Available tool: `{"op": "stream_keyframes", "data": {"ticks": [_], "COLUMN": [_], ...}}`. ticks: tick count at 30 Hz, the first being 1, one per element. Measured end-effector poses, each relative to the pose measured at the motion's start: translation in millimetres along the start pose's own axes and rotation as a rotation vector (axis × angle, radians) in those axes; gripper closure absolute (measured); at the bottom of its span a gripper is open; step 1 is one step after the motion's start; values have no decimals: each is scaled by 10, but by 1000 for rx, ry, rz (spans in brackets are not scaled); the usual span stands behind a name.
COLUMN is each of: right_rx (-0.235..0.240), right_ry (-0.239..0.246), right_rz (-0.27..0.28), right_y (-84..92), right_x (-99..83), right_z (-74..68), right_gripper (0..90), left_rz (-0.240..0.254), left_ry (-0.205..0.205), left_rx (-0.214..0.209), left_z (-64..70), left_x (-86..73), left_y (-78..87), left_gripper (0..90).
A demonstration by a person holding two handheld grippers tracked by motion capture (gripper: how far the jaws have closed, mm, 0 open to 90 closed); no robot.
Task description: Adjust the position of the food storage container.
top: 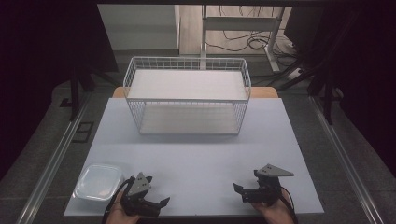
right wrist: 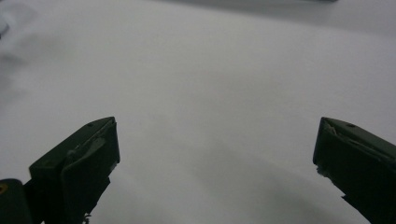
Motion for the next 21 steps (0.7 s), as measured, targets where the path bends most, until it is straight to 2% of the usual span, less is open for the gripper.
{"op": "stream_keyframes", "data": {"ticks": [2,7,11,15,17,21], "right_rx": [15,6,5,1,0,-4], "right_ry": [23,29,23,27,32,57], "right_rz": [-16,-27,-18,-20,-27,-24], "right_y": [-10,-20,-2,2,3,6], "right_x": [-2,-9,2,8,9,15], "right_z": [-22,-29,-12,-4,-14,-21], "right_gripper": [0,0,0,0,13,22], "left_rz": [7,34,45,59,76,101], "left_ry": [5,16,25,34,46,76], "left_rx": [-6,-51,-38,-14,-1,3], "left_z": [7,12,12,-9,-51,-73], "left_x": [13,56,104,135,160,208], "left_y": [2,44,95,150,229,333], "left_gripper": [39,38,83,218,335,455]}}
Point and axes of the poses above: each handheld gripper's, and its own axes: y roughly backward along the jaws, x roughly out of its top, z roughly to its right, the point moved 4 cm from there along -y, roughly forward along the jaws, and after that the axes turned 2 degrees about z, right-handed, at the moved point
